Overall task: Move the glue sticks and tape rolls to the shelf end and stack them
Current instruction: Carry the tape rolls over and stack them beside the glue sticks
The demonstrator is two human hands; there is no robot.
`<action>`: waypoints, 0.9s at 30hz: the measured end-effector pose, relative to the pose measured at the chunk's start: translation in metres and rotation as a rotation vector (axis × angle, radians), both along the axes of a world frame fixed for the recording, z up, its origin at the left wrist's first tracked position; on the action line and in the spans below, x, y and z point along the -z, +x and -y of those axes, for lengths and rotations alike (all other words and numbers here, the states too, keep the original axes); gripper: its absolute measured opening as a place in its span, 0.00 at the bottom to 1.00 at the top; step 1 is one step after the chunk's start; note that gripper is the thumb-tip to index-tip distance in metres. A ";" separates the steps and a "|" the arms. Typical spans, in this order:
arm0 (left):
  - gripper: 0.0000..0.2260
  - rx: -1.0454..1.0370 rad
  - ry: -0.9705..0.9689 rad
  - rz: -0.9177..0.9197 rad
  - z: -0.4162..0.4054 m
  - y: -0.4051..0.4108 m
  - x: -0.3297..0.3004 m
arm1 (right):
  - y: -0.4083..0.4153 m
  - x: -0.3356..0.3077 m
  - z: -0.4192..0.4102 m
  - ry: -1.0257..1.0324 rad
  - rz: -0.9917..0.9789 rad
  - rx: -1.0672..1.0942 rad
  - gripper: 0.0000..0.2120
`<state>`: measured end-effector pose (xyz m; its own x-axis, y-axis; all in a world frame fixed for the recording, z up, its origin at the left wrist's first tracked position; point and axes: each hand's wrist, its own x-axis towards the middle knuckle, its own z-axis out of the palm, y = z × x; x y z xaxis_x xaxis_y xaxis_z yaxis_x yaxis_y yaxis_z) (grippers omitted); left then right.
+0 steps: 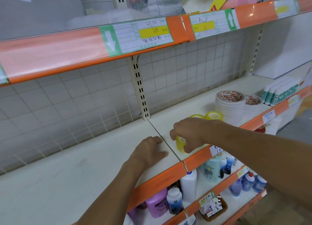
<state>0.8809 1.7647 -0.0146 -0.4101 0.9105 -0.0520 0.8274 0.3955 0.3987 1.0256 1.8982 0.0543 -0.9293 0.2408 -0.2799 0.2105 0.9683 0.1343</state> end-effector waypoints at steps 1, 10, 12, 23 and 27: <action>0.25 -0.001 0.000 -0.004 0.000 -0.001 0.000 | 0.000 0.000 0.000 0.002 0.005 0.002 0.28; 0.25 -0.030 -0.002 -0.016 0.013 -0.007 -0.004 | -0.001 -0.003 0.003 -0.033 0.013 0.030 0.27; 0.25 -0.036 -0.006 -0.022 0.017 -0.009 -0.005 | -0.002 -0.004 0.003 -0.038 0.022 0.037 0.27; 0.24 -0.053 0.002 -0.054 0.034 -0.011 -0.010 | -0.009 -0.006 0.003 0.002 0.094 0.074 0.28; 0.24 -0.054 0.000 -0.069 0.039 -0.011 -0.013 | -0.012 -0.003 0.000 -0.006 0.094 0.077 0.29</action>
